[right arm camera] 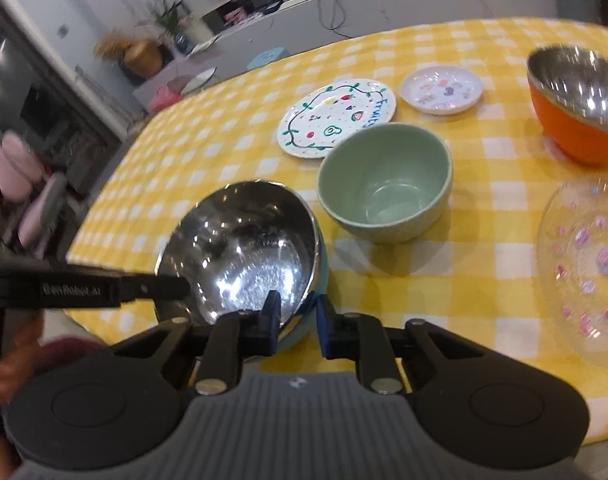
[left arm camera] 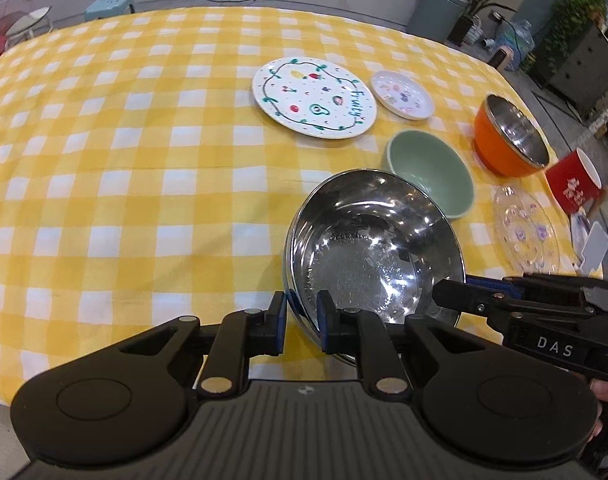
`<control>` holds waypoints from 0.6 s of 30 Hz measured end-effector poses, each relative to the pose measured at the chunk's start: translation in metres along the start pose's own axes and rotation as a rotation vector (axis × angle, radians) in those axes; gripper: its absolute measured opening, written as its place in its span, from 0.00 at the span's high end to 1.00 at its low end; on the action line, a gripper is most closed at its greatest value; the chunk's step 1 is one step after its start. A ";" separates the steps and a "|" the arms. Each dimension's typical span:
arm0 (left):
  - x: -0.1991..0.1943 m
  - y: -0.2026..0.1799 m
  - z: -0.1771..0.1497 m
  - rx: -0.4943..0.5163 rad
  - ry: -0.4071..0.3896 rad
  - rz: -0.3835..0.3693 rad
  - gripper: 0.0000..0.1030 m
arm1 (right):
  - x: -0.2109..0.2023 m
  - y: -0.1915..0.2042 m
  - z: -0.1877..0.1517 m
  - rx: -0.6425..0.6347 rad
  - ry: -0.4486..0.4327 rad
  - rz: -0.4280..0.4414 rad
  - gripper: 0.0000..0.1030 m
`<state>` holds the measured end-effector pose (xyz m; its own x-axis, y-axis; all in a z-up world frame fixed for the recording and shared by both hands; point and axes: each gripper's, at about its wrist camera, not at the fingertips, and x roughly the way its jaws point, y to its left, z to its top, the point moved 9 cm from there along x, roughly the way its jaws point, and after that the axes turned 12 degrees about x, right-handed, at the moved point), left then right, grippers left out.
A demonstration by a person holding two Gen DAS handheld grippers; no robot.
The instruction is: Organize plates and bowls
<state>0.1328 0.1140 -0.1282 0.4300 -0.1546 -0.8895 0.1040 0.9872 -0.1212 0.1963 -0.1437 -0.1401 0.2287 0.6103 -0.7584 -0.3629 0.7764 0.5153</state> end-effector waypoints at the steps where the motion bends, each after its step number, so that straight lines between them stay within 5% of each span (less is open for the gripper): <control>1: 0.000 -0.001 -0.001 0.008 0.001 0.001 0.83 | 0.000 0.001 -0.001 -0.019 0.007 -0.008 0.83; 15: -0.002 0.000 -0.001 0.009 -0.009 0.025 0.83 | -0.005 -0.003 0.004 0.040 -0.027 0.034 0.78; 18: -0.009 -0.001 0.004 0.031 -0.050 0.045 0.69 | -0.012 -0.001 0.008 0.027 -0.045 0.041 0.54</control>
<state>0.1322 0.1143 -0.1186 0.4790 -0.1130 -0.8705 0.1111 0.9915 -0.0676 0.2013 -0.1501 -0.1286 0.2549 0.6477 -0.7180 -0.3481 0.7542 0.5568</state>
